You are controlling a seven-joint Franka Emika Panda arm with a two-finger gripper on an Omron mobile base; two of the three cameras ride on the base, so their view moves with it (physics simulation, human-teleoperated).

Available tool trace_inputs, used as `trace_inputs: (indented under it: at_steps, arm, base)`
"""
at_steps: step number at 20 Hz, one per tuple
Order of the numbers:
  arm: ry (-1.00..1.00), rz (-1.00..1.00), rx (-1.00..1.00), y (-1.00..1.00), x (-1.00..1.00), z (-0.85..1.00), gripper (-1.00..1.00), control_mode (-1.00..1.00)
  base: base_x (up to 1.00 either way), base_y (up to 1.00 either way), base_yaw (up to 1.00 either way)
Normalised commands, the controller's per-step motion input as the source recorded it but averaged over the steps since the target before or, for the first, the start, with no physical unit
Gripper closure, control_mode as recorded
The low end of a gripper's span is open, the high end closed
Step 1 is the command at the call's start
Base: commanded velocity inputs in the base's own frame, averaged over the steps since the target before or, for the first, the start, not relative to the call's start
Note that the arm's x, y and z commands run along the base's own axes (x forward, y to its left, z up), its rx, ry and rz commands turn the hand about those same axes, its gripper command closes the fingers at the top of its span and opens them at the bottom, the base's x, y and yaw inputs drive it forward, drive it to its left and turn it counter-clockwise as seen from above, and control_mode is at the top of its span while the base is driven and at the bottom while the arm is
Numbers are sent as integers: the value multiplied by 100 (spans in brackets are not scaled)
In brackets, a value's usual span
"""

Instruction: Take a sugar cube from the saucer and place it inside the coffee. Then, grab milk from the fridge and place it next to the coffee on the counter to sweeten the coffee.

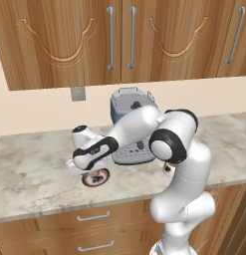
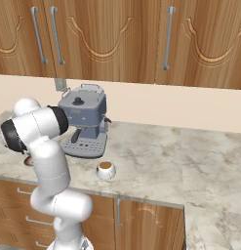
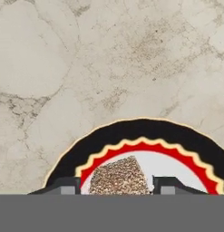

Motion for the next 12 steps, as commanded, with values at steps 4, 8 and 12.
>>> trace_inputs:
  at_steps: [4, 8, 12]
  arm:
    - [0, 0, 1, 0, -1, 0, 100, -100]
    - [-7, 1, 2, -10, -16, 27, 100, -100]
    - [-19, 1, 2, -31, -30, 68, 100, -100]
  base:
    - [0, 0, 0]
    - [0, 0, 0]
    - [0, 0, 0]
